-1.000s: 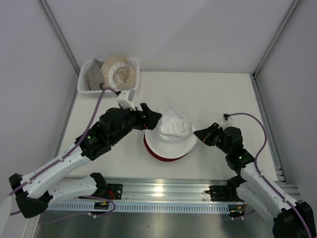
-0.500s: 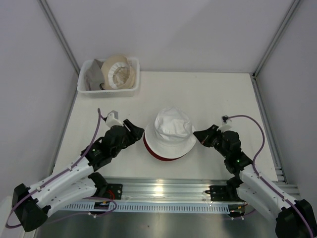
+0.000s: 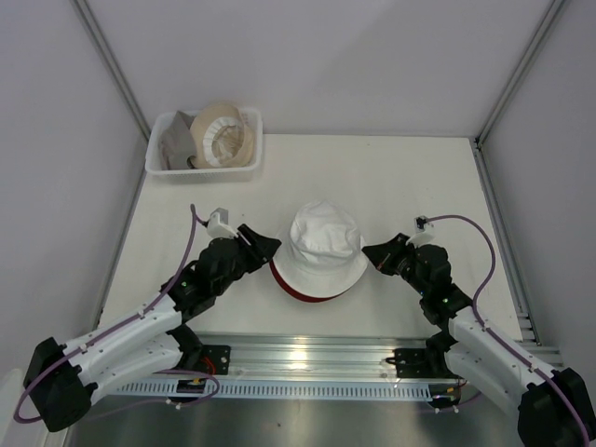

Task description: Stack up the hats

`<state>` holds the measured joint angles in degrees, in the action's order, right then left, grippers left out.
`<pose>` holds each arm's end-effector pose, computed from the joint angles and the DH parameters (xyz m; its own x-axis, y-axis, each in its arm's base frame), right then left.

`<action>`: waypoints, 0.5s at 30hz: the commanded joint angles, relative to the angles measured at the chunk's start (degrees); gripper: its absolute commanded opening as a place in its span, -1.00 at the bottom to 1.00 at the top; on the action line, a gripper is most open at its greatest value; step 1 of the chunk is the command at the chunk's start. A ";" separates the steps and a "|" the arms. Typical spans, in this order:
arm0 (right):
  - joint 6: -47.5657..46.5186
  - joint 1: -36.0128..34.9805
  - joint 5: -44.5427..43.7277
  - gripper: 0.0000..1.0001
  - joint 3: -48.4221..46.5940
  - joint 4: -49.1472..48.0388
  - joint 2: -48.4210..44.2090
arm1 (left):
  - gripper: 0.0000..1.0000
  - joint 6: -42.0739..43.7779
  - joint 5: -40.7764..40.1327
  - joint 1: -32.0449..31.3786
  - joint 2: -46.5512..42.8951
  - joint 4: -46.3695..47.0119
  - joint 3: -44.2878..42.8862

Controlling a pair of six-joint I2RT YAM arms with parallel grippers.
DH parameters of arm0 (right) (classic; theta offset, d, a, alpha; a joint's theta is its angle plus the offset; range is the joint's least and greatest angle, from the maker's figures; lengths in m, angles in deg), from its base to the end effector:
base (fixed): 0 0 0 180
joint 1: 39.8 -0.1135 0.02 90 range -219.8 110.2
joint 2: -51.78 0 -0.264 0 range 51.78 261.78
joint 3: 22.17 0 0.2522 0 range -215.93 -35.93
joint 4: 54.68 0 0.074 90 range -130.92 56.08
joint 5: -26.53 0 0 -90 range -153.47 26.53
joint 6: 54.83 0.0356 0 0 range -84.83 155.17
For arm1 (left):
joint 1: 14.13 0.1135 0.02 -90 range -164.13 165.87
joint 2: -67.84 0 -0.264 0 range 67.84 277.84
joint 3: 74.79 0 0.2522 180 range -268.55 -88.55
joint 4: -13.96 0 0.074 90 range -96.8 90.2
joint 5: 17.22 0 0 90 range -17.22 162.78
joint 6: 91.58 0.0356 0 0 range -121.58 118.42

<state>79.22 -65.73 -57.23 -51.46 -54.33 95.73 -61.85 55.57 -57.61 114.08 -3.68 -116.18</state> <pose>0.1598 0.0820 0.2046 -0.5353 0.5083 -0.6746 -0.2183 0.6883 0.6918 0.1440 -0.1221 0.2415 -0.5362 -0.6347 -0.5565 -0.0134 0.6656 -0.7462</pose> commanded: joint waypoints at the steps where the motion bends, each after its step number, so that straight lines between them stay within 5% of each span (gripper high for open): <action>1: -1.25 -0.52 -1.93 -1.00 -0.55 -1.80 0.35 | 0.06 -1.17 2.00 0.33 1.31 5.64 0.48; 10: -1.69 -0.61 -2.99 -1.00 -1.17 -0.57 -0.44 | -0.18 -1.42 1.83 0.33 3.51 4.76 -0.66; 15: -1.86 -0.70 -2.99 -1.00 -0.99 -1.36 0.70 | -0.68 -1.34 1.74 0.33 4.38 6.60 0.74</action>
<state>79.00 -66.01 -58.39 -51.48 -54.53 95.79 -62.76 56.92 -57.55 117.83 -0.78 -116.10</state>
